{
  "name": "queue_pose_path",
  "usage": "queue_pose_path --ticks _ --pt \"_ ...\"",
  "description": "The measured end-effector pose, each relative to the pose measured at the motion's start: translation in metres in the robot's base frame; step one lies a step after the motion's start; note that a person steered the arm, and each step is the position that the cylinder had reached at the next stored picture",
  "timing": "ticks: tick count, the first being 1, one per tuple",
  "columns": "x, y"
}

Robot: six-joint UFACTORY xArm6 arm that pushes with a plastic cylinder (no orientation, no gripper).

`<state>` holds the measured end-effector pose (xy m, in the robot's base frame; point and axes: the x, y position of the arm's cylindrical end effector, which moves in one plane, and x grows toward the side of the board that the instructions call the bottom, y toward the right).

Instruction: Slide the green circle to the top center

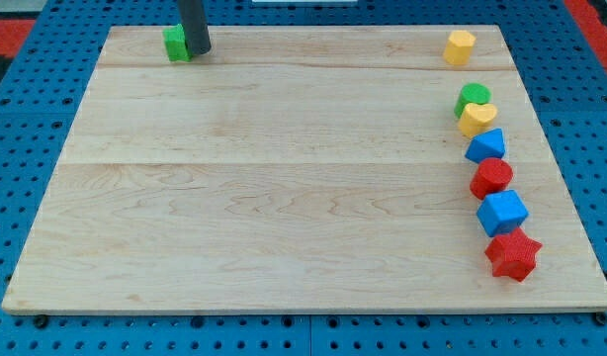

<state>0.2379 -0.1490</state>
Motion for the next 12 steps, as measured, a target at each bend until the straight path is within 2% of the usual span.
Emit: queue_pose_path --ticks 3,4,6,8,9,10,11,12 --pt "-0.019 -0.054" --pt "-0.004 -0.026" --pt "0.055 0.157" --pt "0.063 0.317" --pt "0.076 0.377" --pt "0.117 0.402" --pt "0.136 0.390" --pt "0.115 0.381"
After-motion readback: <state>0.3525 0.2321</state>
